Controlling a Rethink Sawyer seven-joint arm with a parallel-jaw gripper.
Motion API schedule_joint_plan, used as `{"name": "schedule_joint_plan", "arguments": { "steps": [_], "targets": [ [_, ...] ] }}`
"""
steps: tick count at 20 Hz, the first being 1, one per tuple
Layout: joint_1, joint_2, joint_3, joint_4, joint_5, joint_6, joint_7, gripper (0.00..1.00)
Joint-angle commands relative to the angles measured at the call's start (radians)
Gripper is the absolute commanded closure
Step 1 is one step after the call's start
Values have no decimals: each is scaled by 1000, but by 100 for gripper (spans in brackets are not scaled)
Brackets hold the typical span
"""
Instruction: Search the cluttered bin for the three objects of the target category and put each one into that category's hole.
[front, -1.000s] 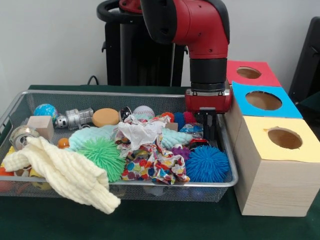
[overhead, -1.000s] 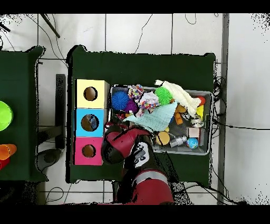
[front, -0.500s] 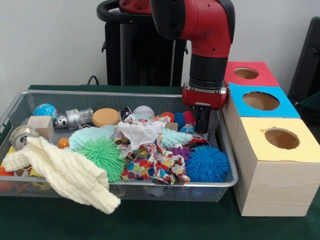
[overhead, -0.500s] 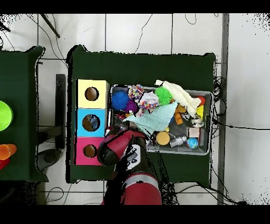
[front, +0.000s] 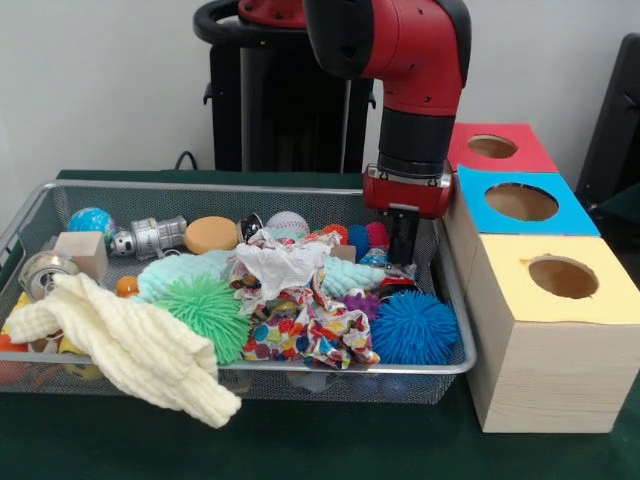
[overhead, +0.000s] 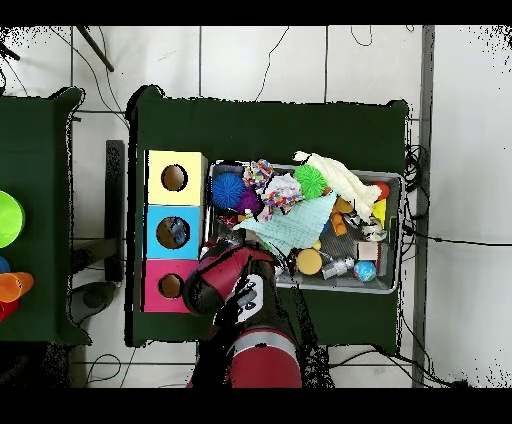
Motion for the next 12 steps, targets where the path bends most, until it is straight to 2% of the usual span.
{"name": "schedule_joint_plan", "arguments": {
  "steps": [1,2,3,6,12],
  "targets": [
    [32,28,-9,-44,34,103,29,100],
    [43,31,-24,-45,35,91,42,100],
    [53,34,-39,-45,36,79,55,0],
    [39,21,-25,-36,36,141,15,0],
    [67,8,-63,-44,32,155,20,0]
  ]
}}
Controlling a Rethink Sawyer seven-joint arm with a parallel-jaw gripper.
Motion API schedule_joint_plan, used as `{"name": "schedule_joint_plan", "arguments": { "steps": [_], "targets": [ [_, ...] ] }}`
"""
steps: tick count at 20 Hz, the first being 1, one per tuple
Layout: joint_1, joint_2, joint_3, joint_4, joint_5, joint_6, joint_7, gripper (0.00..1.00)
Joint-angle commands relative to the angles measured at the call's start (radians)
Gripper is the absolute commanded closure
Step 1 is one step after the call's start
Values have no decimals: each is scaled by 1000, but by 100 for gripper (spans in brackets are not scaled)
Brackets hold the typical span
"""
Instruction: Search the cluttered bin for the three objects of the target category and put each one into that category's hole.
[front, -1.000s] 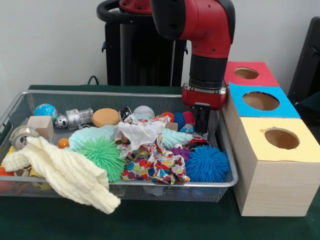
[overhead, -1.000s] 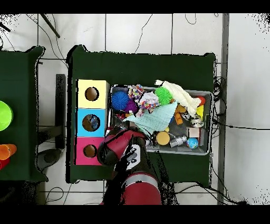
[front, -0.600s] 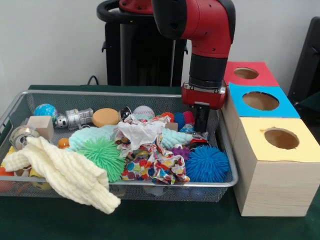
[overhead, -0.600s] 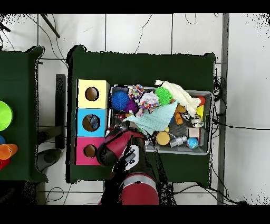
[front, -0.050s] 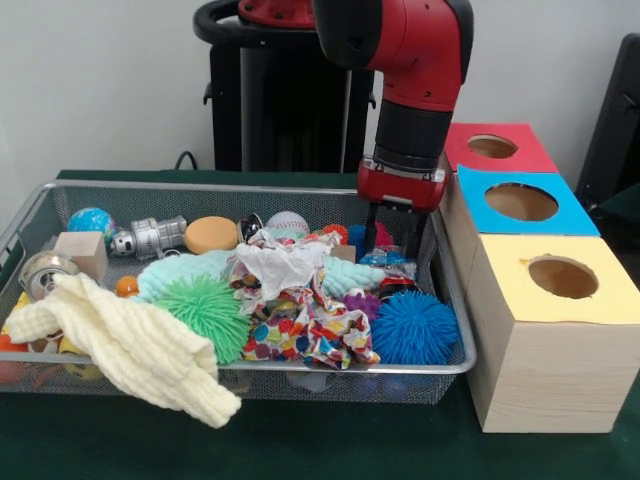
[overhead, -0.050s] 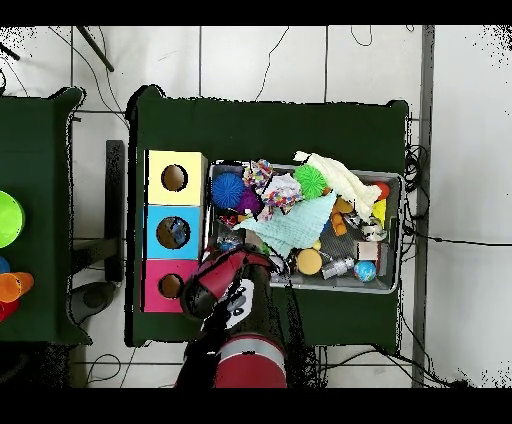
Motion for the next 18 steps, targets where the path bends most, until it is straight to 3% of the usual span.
{"name": "schedule_joint_plan", "arguments": {
  "steps": [1,11,18],
  "targets": [
    [21,11,-17,-50,29,115,22,0],
    [32,42,-48,-75,23,89,24,0],
    [-37,137,-50,-109,-34,-54,8,0]
  ]
}}
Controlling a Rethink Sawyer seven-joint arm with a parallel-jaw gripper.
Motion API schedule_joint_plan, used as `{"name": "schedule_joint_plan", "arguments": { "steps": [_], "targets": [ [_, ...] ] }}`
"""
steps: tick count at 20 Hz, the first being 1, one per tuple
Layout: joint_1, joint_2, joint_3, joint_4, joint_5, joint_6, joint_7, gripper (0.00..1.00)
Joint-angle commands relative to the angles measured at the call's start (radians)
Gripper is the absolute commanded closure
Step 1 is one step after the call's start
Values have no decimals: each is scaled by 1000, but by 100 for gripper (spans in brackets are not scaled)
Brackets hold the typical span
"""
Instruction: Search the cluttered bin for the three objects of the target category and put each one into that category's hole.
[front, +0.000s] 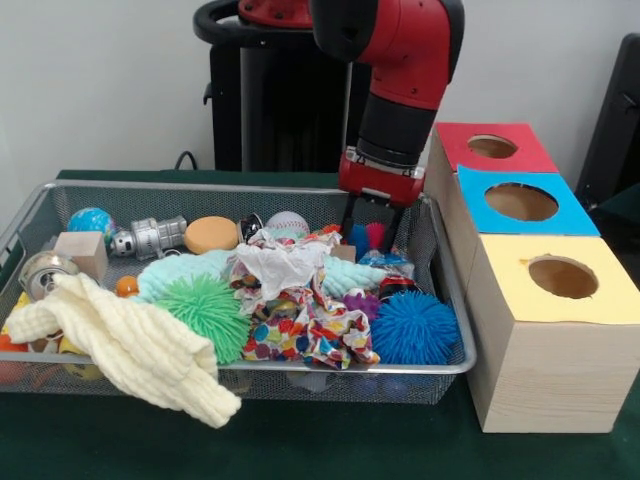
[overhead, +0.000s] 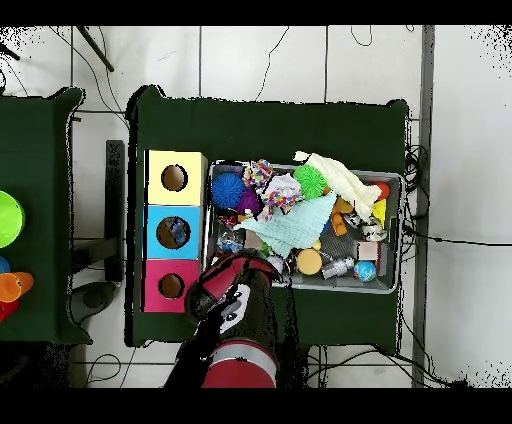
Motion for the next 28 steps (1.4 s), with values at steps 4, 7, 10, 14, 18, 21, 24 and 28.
{"name": "schedule_joint_plan", "arguments": {
  "steps": [4,7,10,14,18,21,24,28],
  "targets": [
    [-116,159,51,-137,-54,-119,-14,0],
    [-136,178,68,-148,-54,-139,-24,0],
    [-145,178,80,-143,-51,-144,-32,0],
    [-156,166,98,-133,-50,-132,-43,0],
    [-160,157,108,-123,-48,-127,-44,0],
    [-166,142,118,-110,-47,-118,-47,0],
    [-174,132,131,-106,-46,-104,-53,0],
    [-139,142,89,-120,-39,-143,-27,100]
  ]
}}
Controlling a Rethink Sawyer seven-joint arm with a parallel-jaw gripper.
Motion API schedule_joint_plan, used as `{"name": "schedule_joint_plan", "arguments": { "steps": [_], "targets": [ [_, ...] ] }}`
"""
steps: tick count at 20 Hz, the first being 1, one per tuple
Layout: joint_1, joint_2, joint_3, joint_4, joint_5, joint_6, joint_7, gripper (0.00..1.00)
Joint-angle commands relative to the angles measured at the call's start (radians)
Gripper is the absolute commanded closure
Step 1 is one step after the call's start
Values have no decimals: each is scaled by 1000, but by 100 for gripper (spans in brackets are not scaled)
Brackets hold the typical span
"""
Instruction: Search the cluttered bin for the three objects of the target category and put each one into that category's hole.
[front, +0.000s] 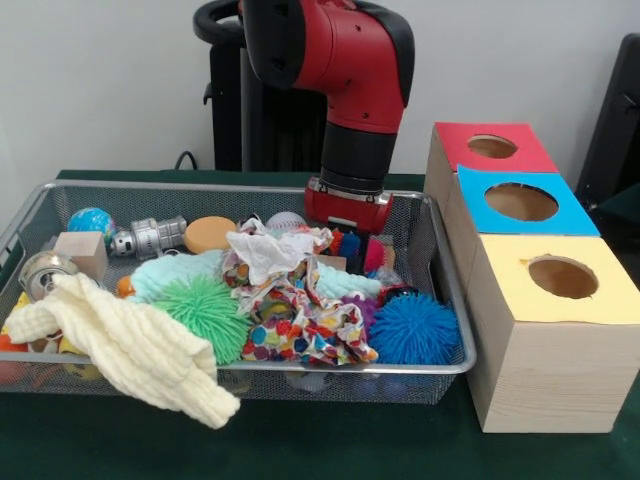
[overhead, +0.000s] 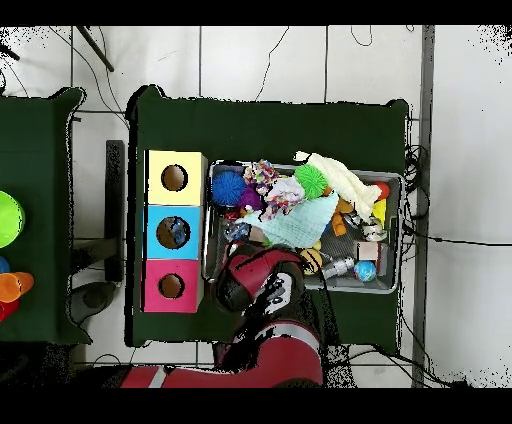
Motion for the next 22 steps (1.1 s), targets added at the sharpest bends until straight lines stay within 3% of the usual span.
{"name": "schedule_joint_plan", "arguments": {
  "steps": [1,12,18,22],
  "targets": [
    [-29,81,91,-78,-45,32,-48,100],
    [-42,29,119,-49,-39,72,-61,100],
    [-56,-64,151,-1,-28,149,-90,100],
    [-69,-188,197,66,12,252,-118,100]
  ]
}}
